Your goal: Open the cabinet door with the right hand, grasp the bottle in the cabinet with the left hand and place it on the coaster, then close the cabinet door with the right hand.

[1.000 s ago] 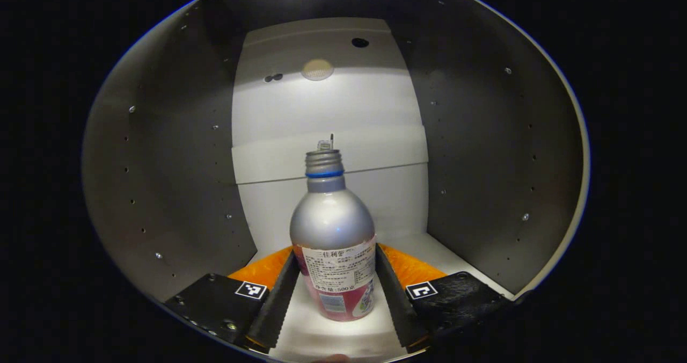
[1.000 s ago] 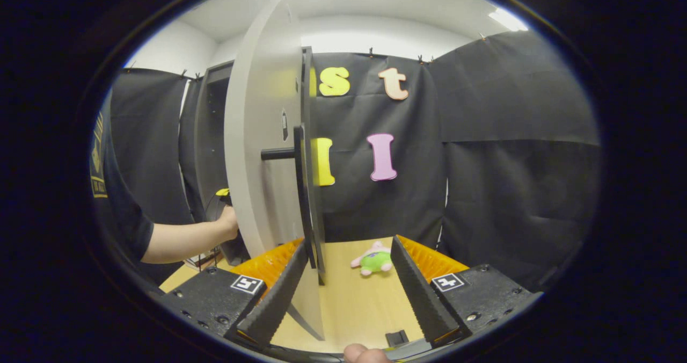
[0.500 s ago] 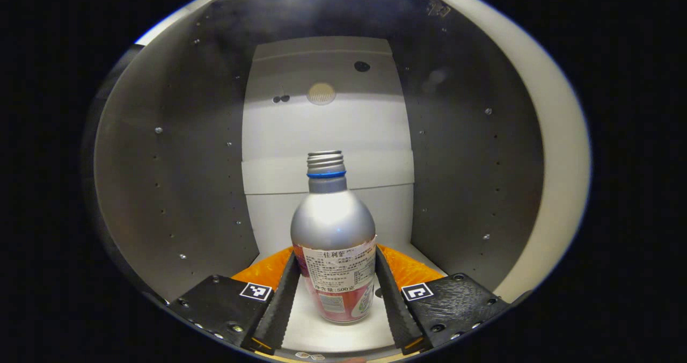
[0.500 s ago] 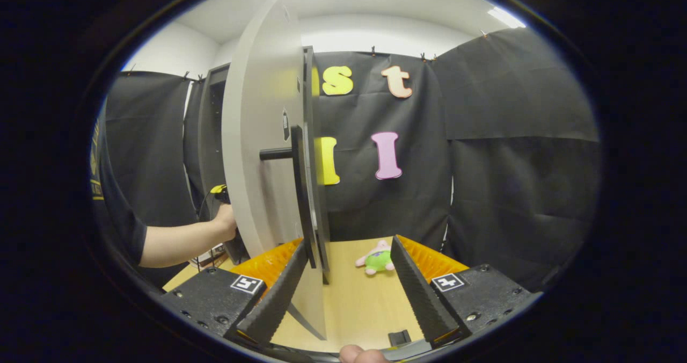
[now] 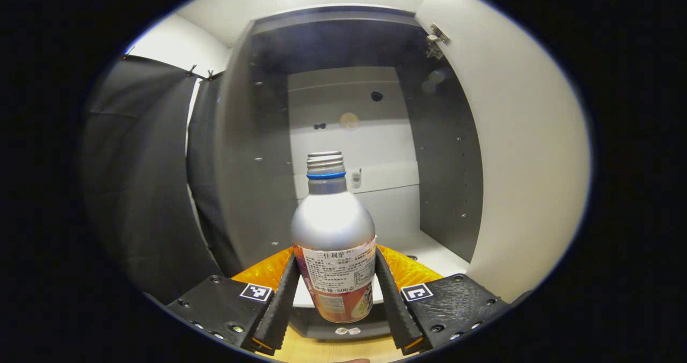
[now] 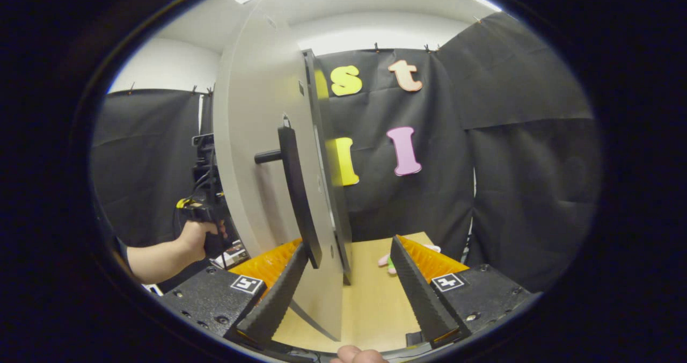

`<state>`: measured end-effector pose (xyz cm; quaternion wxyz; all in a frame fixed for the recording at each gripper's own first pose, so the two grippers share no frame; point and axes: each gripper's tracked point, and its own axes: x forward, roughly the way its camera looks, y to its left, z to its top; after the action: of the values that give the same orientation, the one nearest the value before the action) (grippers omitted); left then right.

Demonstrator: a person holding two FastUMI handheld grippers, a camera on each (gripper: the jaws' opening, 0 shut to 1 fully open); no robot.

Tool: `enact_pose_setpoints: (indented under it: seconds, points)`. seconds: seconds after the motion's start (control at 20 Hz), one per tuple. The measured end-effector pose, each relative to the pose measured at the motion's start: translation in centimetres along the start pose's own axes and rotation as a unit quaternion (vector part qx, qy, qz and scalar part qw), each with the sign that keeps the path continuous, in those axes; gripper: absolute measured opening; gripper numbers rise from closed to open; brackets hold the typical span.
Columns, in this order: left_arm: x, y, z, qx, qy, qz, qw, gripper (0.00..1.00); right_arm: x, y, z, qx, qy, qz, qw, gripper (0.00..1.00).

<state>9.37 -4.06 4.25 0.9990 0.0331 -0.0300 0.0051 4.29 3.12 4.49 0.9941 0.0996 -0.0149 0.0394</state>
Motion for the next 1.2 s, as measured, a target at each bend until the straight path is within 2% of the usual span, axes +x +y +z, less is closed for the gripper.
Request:
enact_pose_setpoints:
  seconds: [0.05, 0.1, 0.2, 0.25, 0.3, 0.4, 0.45, 0.6, 0.7, 0.75, 0.8, 0.85, 1.0, 1.2]
  points:
    - [-1.3, 1.3, -0.5, -0.004, 0.002, 0.010, 1.000, 0.72, 0.0, 0.0, 0.1, 0.007, -0.002, 0.005, 1.000, 0.99]
    - [-2.6, 2.6, -1.0, -0.006, 0.006, 0.017, 1.000, 0.72, -0.1, 0.0, 0.1, 0.011, -0.003, 0.008, 1.000, 0.94]
    - [-5.3, 4.8, -3.0, -0.009, 0.025, 0.031, 0.999, 0.73, -0.1, 0.0, 0.0, 0.016, -0.001, 0.010, 1.000, 0.95]
    - [-6.3, 5.7, -3.5, -0.010, 0.027, 0.037, 0.999, 0.68, -0.1, -0.1, 0.1, 0.016, -0.001, 0.011, 1.000, 0.95]
    - [-7.3, 6.7, -4.0, -0.011, 0.026, 0.043, 0.999, 0.73, -0.3, 0.1, 0.0, 0.015, 0.001, 0.012, 1.000, 0.95]
    - [-9.1, 8.0, -5.3, -0.014, 0.025, 0.049, 0.998, 0.73, -0.2, 0.1, -0.1, 0.014, 0.005, 0.011, 1.000, 0.95]
    - [-10.0, 8.9, -6.0, -0.011, 0.023, 0.050, 0.998, 0.73, -0.1, -0.1, -0.1, 0.012, 0.007, 0.008, 1.000, 0.99]
    - [-11.6, 9.2, -8.1, -0.011, 0.017, 0.037, 0.999, 0.72, -0.2, -0.1, 0.1, 0.009, 0.012, -0.013, 1.000, 0.99]
    - [-12.9, 9.0, -10.0, 0.008, 0.010, 0.033, 0.999, 0.73, -0.6, 0.4, 0.1, 0.003, 0.014, -0.029, 0.999, 0.99]
    - [-13.2, 8.5, -11.4, 0.011, 0.008, 0.027, 1.000, 0.73, -0.4, 0.8, 0.1, -0.009, 0.020, -0.031, 0.999, 0.99]
    - [-12.8, 7.5, -13.4, 0.010, 0.008, 0.019, 1.000, 0.72, -0.4, 0.9, 0.3, -0.020, 0.022, -0.037, 0.999, 0.94]
    - [-13.4, 6.8, -15.1, 0.008, 0.009, 0.011, 1.000, 0.72, -0.5, 1.0, 0.5, -0.033, 0.027, -0.042, 0.998, 0.98]
    - [-14.7, 6.0, -20.7, 0.011, 0.006, 0.001, 1.000, 0.73, -0.6, 1.0, 0.3, -0.057, 0.040, -0.056, 0.996, 0.98]
    - [-14.9, 6.5, -29.1, -0.024, 0.026, 0.019, 0.999, 0.72, -0.9, 1.1, -0.1, -0.045, 0.062, -0.063, 0.995, 0.98]
